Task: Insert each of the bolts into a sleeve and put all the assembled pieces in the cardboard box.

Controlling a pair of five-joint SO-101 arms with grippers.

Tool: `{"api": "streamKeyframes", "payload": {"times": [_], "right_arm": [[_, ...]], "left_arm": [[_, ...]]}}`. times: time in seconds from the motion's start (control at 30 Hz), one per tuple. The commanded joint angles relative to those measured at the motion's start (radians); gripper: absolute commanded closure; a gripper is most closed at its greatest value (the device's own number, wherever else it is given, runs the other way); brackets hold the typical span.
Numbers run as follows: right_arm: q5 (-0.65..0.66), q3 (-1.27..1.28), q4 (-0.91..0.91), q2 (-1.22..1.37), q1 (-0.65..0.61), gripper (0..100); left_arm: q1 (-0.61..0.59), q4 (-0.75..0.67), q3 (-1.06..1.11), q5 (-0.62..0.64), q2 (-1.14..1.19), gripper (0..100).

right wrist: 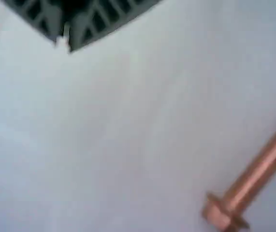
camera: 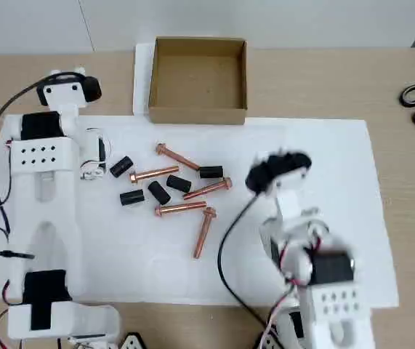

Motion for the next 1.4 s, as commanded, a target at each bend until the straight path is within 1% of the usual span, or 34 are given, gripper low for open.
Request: {"api": "streamKeyframes", "payload": {"times": [0.0, 0.17, 0.23, 0.3, 0.4, 0.5, 0.57, 0.67, 0.83, 1.0, 1.07, 1.13, 1.27, 1.37], "right_arm": [[0.006, -0.313, 0.062, 0.315, -0.024, 99.5], [0.008, -0.703, 0.274, 0.805, -0.16, 99.5], [0.006, -0.87, 0.328, 0.981, -0.213, 99.2], [0.006, -1.048, 0.351, 1.141, -0.239, 99.1], [0.011, -1.28, 0.355, 1.328, -0.236, 99.1], [0.018, -1.444, 0.378, 1.448, -0.225, 99.3], [0.08, -1.514, 0.41, 1.5, -0.222, 99.3], [0.19, -1.579, 0.429, 1.56, -0.225, 99.1], [0.216, -1.626, 0.381, 1.613, -0.228, 99.1], [0.368, -1.629, 0.357, 1.669, -0.237, 99.1], [0.384, -1.631, 0.348, 1.687, -0.242, 98.7], [0.384, -1.631, 0.338, 1.695, -0.242, 94.6], [0.387, -1.631, 0.318, 1.693, -0.237, 81.9], [0.388, -1.631, 0.283, 1.696, -0.239, 80.5]], "left_arm": [[-0.008, 0.023, -0.005, -0.051, -0.009, 99], [-0.008, 0.012, 0.015, -0.061, -0.012, 99], [-0.009, 0.005, 0.015, -0.061, -0.014, 99], [-0.009, 0.002, 0.015, -0.061, -0.031, 99], [-0.009, 0.006, 0.019, -0.06, -0.147, 99], [-0.009, -0.002, 0.042, -0.06, -0.336, 99], [-0.008, -0.035, 0.096, -0.061, -0.459, 99], [-0.009, -0.104, 0.24, -0.061, -0.626, 99], [-0.009, -0.287, 0.573, -0.061, -0.864, 99], [-0.009, -0.506, 0.883, -0.061, -1.068, 99], [-0.009, -0.583, 0.981, -0.061, -1.146, 99], [-0.006, -0.606, 1.049, -0.061, -1.226, 99], [-0.008, -0.605, 1.124, -0.061, -1.367, 99], [-0.006, -0.609, 1.178, -0.061, -1.464, 99]]}}
